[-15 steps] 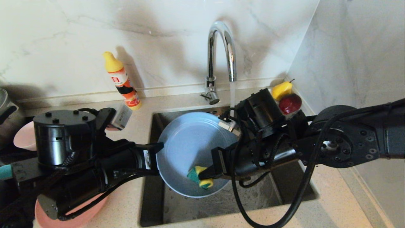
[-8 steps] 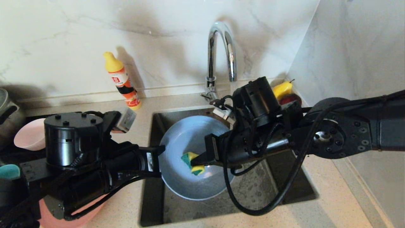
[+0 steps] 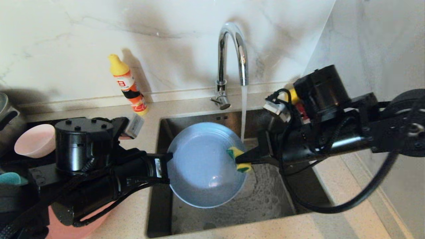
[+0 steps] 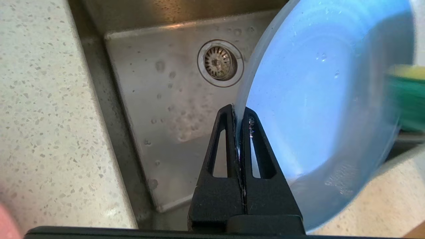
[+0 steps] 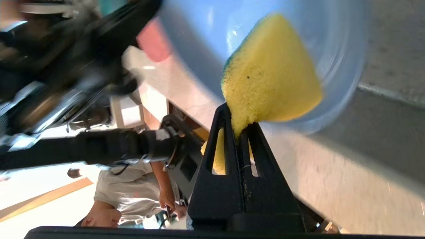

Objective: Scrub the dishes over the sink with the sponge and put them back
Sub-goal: Wipe the plate, then rinse the plate

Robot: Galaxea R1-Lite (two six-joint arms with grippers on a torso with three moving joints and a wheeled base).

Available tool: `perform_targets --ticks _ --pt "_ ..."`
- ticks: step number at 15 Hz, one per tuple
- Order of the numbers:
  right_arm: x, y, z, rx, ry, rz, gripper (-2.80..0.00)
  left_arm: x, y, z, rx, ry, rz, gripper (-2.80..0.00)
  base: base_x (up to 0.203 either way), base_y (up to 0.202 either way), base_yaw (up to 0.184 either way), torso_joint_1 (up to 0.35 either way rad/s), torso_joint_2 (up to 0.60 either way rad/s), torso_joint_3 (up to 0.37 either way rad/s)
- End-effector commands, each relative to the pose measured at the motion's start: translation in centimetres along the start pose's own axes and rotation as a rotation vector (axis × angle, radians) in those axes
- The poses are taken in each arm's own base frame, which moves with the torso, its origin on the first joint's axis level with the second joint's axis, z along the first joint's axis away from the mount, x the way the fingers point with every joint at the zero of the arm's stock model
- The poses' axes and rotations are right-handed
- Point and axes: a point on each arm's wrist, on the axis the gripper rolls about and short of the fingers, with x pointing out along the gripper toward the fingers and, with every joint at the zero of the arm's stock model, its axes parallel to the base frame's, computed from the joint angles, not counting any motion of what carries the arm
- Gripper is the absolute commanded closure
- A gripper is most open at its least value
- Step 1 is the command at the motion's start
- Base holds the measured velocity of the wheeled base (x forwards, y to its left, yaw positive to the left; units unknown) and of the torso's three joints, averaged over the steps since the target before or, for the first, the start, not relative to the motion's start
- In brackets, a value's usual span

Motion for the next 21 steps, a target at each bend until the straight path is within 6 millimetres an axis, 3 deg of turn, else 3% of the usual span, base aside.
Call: perform_targets --ticks 1,3,6,10,13,18,21 --pt "-4.7 1.9 -0.8 -0.036 -0.080 0.049 0.00 1.2 -0.1 0.1 -0.014 0.012 0.009 0.00 0.000 0.000 0.000 0.000 0.00 0.000" --pt "-9.0 2.5 -1.3 -0.044 -0.170 0.054 0.00 3.0 -0.5 0.5 -0.052 0.023 0.036 0.00 0.000 0.000 0.000 0.000 0.00 0.000" --pt "-14.1 0.6 -2.1 0.014 -0.292 -0.022 0.00 6.4 -1.1 0.7 -0.067 0.052 0.102 0.00 0.000 0.000 0.000 0.000 0.00 0.000" --pt "-17.0 -2.6 -3.8 0.104 -0.364 -0.088 0.00 10.0 -2.0 1.0 -0.066 0.099 0.147 0.00 0.000 0.000 0.000 0.000 0.00 0.000" --pt "-18.3 -4.3 -5.1 0.160 -0.359 -0.055 0.00 11.9 -2.3 1.1 -0.061 0.120 0.158 0.00 0.000 0.000 0.000 0.000 0.00 0.000" --pt "-18.1 -5.3 -6.2 0.173 -0.357 -0.048 0.00 14.9 -2.7 0.2 -0.056 0.139 0.163 0.00 0.000 0.000 0.000 0.000 0.00 0.000" --pt "-18.1 -5.8 -6.4 0.187 -0.364 -0.061 0.00 16.1 -4.1 -0.4 -0.044 0.147 0.136 0.00 0.000 0.000 0.000 0.000 0.00 0.000"
